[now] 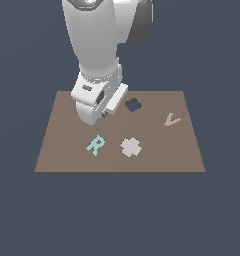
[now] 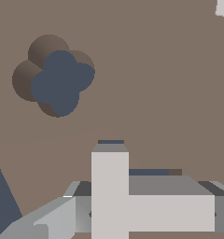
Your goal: Insert a designated object into the corresponding slot on a board.
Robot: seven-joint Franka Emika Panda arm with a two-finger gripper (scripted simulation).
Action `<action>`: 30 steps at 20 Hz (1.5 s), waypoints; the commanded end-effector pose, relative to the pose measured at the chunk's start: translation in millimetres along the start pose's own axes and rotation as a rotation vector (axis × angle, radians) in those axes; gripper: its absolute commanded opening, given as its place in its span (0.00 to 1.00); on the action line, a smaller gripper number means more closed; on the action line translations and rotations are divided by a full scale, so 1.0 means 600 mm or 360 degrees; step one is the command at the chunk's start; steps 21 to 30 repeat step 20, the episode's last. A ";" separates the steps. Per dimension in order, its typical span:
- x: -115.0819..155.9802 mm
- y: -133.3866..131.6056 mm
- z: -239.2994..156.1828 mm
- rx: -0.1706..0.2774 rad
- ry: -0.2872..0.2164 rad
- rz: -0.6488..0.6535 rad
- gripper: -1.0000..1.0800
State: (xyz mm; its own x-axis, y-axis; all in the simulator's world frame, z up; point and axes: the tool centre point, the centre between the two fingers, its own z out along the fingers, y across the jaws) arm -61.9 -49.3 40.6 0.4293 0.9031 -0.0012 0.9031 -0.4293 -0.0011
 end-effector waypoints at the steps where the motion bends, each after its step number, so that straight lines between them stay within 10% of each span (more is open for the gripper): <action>1: 0.000 0.000 0.000 -0.0001 0.0000 -0.0002 0.00; 10: 0.000 0.000 0.017 -0.0002 0.0000 -0.0001 0.00; 11: 0.000 0.000 0.017 -0.0002 0.0000 -0.0001 0.96; 30: 0.000 0.000 0.017 -0.0002 0.0000 -0.0001 0.96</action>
